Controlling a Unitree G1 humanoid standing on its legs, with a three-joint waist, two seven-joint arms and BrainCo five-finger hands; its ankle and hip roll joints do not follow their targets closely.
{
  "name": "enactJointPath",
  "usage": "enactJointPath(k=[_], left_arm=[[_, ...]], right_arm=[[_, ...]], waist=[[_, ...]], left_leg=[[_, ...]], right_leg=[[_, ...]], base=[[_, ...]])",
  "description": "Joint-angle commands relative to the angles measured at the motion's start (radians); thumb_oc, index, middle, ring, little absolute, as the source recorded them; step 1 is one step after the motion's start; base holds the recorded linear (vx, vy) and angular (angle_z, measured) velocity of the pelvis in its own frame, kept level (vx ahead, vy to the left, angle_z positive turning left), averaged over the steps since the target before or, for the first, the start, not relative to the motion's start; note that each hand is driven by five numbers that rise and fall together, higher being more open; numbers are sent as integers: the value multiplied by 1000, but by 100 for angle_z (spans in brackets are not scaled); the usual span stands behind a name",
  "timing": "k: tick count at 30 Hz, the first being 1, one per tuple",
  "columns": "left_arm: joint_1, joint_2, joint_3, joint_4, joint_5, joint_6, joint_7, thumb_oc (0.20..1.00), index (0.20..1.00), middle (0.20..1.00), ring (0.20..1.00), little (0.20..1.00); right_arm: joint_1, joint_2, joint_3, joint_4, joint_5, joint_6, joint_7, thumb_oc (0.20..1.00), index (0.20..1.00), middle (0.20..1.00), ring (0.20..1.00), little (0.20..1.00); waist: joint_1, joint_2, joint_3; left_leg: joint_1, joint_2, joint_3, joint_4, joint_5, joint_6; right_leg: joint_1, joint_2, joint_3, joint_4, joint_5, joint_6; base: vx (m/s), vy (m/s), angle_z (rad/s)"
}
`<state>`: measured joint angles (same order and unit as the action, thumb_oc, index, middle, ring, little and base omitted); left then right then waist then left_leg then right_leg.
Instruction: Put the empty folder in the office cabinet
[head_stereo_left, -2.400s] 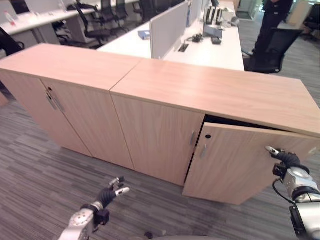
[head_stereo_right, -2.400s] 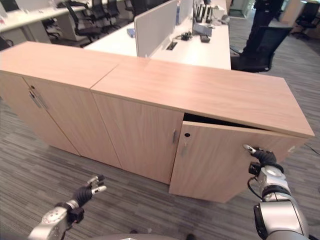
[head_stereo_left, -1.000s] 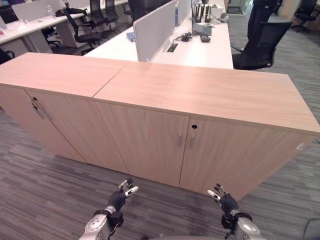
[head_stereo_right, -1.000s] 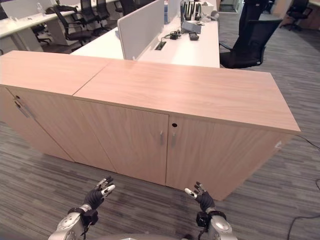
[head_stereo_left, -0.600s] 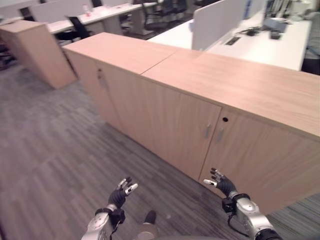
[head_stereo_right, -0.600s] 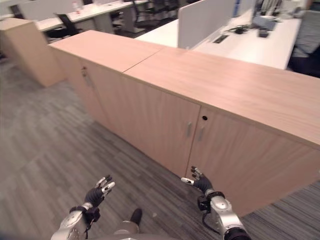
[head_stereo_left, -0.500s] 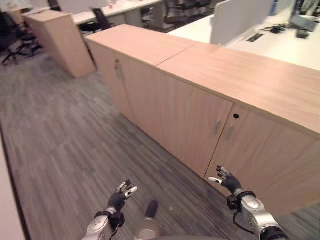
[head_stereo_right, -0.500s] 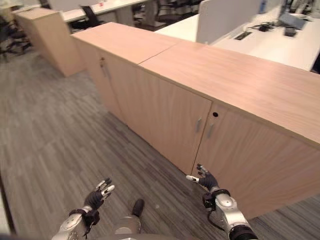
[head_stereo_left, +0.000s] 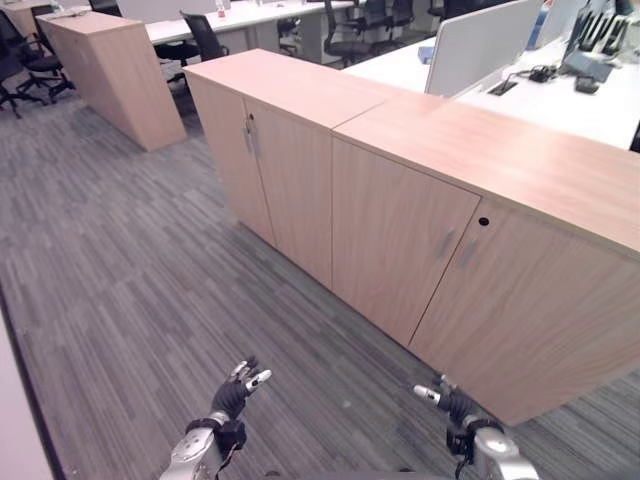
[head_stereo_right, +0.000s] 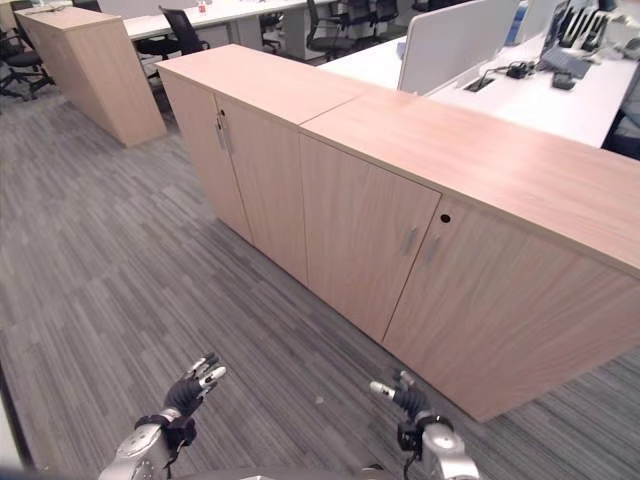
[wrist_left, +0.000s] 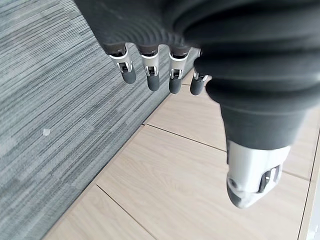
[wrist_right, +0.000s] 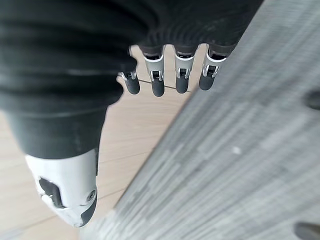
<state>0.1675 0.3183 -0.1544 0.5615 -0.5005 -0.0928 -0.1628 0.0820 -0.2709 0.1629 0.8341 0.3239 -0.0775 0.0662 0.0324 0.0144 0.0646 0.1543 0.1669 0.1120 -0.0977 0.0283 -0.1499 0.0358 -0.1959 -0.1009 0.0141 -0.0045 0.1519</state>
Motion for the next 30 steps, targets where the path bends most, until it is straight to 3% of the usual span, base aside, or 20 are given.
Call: enactJointPath(k=[1, 4, 8, 10, 11, 12, 13, 15, 16, 17, 19, 23, 30], left_arm=[[-49, -19, 1, -14, 37, -60, 0, 1000, 1000, 1000, 1000, 1000], [-67, -12, -34, -21, 63, -59, -12, 1000, 1000, 1000, 1000, 1000], [-84, -10, -51, -1, 81, -56, -18, 1000, 1000, 1000, 1000, 1000], [-98, -10, -64, 10, 88, -58, -18, 1000, 1000, 1000, 1000, 1000], [-112, -9, -73, 20, 93, -54, -18, 1000, 1000, 1000, 1000, 1000], [-120, -4, -79, 16, 93, -55, -14, 1000, 1000, 1000, 1000, 1000], [-121, -4, -79, 16, 93, -55, -14, 1000, 1000, 1000, 1000, 1000], [-125, 5, -89, 10, 97, -48, -18, 1000, 1000, 1000, 1000, 1000], [-113, 12, -84, -3, 103, -46, -23, 1000, 1000, 1000, 1000, 1000], [-113, 13, -83, -3, 103, -45, -23, 1000, 1000, 1000, 1000, 1000], [-100, 16, -70, -10, 103, -42, -23, 1000, 1000, 1000, 1000, 1000], [-92, 0, -56, -7, 92, -48, -23, 1000, 1000, 1000, 1000, 1000], [-87, -15, -53, -11, 95, -56, -17, 1000, 1000, 1000, 1000, 1000]], right_arm=[[-63, -51, -32, 33, -26, -30, -11, 1000, 1000, 1000, 1000, 1000], [-62, -47, -61, 80, -19, -16, -9, 1000, 1000, 1000, 1000, 1000], [-66, -35, -66, 77, -18, -10, -9, 1000, 1000, 1000, 1000, 1000], [-75, -23, -75, 74, -3, -13, -16, 1000, 1000, 1000, 1000, 1000], [-91, -8, -78, 79, 19, -14, -18, 1000, 1000, 1000, 1000, 1000], [-102, -1, -72, 71, 29, -17, -21, 1000, 1000, 1000, 1000, 1000], [-102, -1, -72, 71, 29, -16, -22, 1000, 1000, 1000, 1000, 1000], [-104, 6, -57, 51, 32, -22, -21, 1000, 1000, 1000, 1000, 1000], [-100, 9, -44, 57, 31, -28, -16, 1000, 1000, 1000, 1000, 1000], [-100, 9, -44, 57, 31, -29, -16, 1000, 1000, 1000, 1000, 1000], [-100, 15, -34, 63, 20, -28, -13, 1000, 1000, 1000, 1000, 1000], [-88, 22, -24, 89, 25, -24, -5, 1000, 1000, 1000, 1000, 1000], [-80, 11, -29, 106, 19, -23, -2, 1000, 1000, 1000, 1000, 1000]], waist=[[-28, 17, -4], [-56, 2, -2], [-76, -18, 6], [-90, -25, 10], [-102, -27, 23], [-95, -18, 32], [-94, -18, 33], [-84, -5, 42], [-74, -1, 35], [-74, -1, 31], [-47, -14, 16], [-45, -23, -22], [-56, -22, -40]], left_leg=[[-46, 50, -54, 94, -38, -9], [-17, 1, -22, 81, -77, 26], [15, -37, 18, 49, -92, 57], [27, -50, 47, 21, -92, 65], [29, -56, 69, 14, -89, 71], [23, -56, 97, 15, -84, 80], [24, -55, 98, 16, -85, 80], [3, -67, 133, 30, -77, 100], [-3, -72, 172, 37, -75, 112], [-10, -70, 172, 39, -72, 112], [-26, -76, 204, 50, -69, 113], [-18, -78, 216, 35, -58, 102], [-19, -69, 203, 24, -44, 85]], right_leg=[[64, 11, -18, -3, -29, 36], [28, -44, 28, 25, 3, 71], [-18, -70, 75, 51, 49, 100], [-47, -73, 94, 42, 90, 110], [-98, -71, 106, 65, 155, 110], [-116, -74, 65, 93, 143, 110], [-118, -73, 66, 98, 140, 110], [-111, -94, -66, 178, 93, 91], [-75, -78, -139, 233, 30, 70], [-78, -77, -139, 228, 36, 68], [-30, -75, -205, 182, 17, 55], [16, -46, -151, 56, 28, 52], [66, -36, -159, -34, 44, 51]], base=[[-49, 297, -30], [-41, 283, -29], [-50, 206, -46], [-104, 125, -48], [-203, 171, -52], [-166, 114, -73], [-157, 176, -103], [-167, 224, -131], [-146, 174, -85], [-133, 109, -55], [-61, -18, -54], [24, -62, -42], [0, -50, -11]])
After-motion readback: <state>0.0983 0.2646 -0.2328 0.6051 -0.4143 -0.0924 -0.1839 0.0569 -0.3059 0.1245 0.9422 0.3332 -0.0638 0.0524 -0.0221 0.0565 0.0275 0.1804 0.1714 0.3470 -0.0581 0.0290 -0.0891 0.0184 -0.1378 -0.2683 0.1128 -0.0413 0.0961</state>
